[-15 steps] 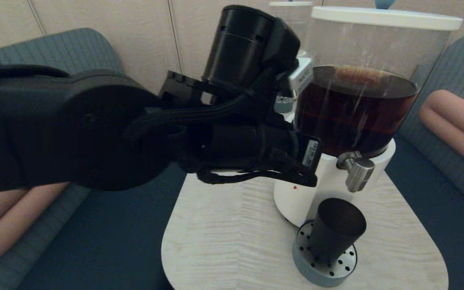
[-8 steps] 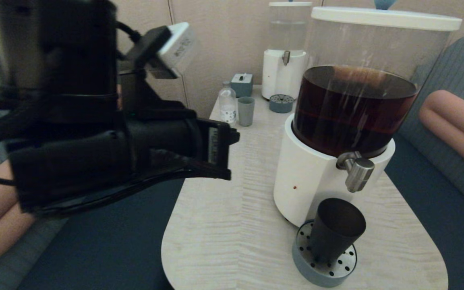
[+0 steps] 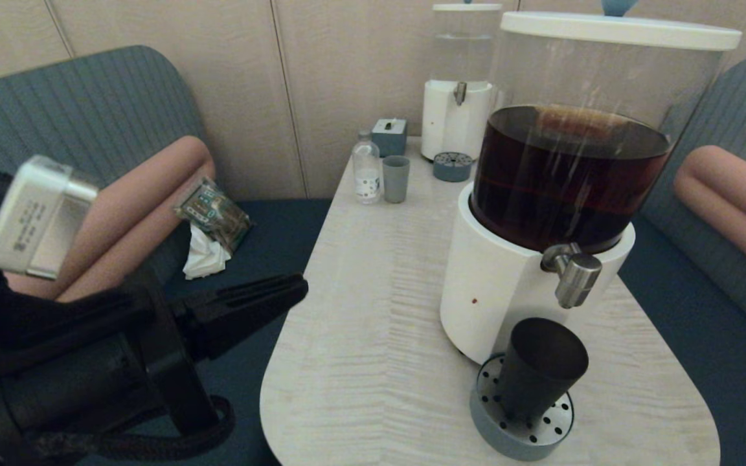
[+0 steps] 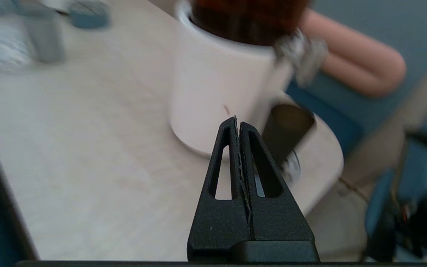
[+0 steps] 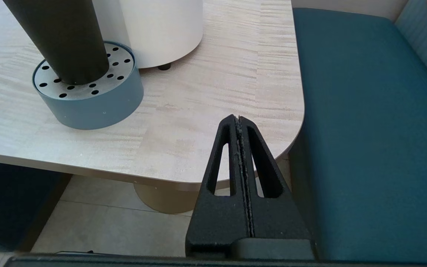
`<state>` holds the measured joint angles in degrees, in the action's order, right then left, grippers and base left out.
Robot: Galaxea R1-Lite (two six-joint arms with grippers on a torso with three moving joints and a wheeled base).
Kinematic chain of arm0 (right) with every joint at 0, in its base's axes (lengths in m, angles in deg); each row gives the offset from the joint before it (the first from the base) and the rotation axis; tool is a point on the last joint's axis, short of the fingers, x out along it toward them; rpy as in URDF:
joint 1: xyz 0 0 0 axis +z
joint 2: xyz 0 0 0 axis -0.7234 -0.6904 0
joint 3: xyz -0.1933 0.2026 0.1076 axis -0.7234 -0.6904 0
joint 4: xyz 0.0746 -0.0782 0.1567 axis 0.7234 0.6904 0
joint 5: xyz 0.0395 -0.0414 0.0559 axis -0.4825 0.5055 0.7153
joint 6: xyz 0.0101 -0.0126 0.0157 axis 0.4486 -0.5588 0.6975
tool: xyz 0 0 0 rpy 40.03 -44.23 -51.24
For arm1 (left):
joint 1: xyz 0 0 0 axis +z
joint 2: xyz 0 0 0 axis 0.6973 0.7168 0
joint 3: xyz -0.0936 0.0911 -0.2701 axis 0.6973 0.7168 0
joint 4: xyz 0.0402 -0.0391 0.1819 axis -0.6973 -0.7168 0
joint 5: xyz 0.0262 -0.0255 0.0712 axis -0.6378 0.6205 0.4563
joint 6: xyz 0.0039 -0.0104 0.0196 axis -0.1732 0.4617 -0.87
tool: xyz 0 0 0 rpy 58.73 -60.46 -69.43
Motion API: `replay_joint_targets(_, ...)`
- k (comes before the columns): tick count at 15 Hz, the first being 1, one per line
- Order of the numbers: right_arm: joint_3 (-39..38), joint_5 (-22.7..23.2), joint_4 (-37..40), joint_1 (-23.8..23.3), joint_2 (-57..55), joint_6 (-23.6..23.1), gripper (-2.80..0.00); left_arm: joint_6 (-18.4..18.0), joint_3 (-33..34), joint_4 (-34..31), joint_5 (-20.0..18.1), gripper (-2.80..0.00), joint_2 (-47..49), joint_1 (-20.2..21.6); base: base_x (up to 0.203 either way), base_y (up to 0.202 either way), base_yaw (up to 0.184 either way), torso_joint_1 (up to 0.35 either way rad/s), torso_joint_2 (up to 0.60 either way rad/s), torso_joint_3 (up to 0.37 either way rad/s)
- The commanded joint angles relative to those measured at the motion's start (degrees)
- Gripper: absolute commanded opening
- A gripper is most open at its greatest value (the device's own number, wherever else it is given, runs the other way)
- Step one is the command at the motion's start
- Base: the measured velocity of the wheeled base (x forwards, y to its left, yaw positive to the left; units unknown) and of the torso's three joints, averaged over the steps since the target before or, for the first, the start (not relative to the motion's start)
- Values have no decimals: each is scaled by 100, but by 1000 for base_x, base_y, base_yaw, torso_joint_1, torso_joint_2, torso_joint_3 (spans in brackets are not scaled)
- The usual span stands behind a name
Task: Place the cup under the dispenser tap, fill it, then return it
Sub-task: Place the cup next to the water dispenser
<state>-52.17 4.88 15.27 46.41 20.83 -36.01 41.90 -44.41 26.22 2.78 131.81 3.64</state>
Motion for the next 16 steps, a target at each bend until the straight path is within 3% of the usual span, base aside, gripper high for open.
replay_joint_targets(1, 0, 4, 1, 1, -8, 2, -280, -6, 477, 751, -500, -280, 584, 20, 0, 0, 0, 0, 0, 0)
replay_joint_targets(2, 0, 4, 1, 1, -8, 2, -280, 3, 575, 1153, -741, -280, 884, 24, 0, 0, 0, 0, 0, 0)
replay_joint_targets(3, 0, 4, 1, 1, 1, -7, -280, 8, 643, 1527, -919, 0, 1180, 27, 0, 0, 0, 0, 0, 0)
replay_joint_targets(7, 0, 4, 1, 1, -8, 2, -280, 111, 642, 2401, -1259, 0, 1971, 32, 0, 0, 0, 0, 0, 0)
replay_joint_targets(10, 0, 4, 1, 1, -5, 2, -280, 145, 448, 2454, -1401, 0, 2367, 32, 0, 0, 0, 0, 0, 0)
replay_joint_targets(13, 0, 4, 1, 1, -8, -4, -280, 137, 256, 2507, -1854, 0, 3036, 32, 0, 0, 0, 0, 0, 0)
replay_joint_targets(16, 0, 4, 1, 1, -5, -3, -280, 10, 46, 2652, -1930, 0, 3594, 18, 0, 0, 0, 0, 0, 0)
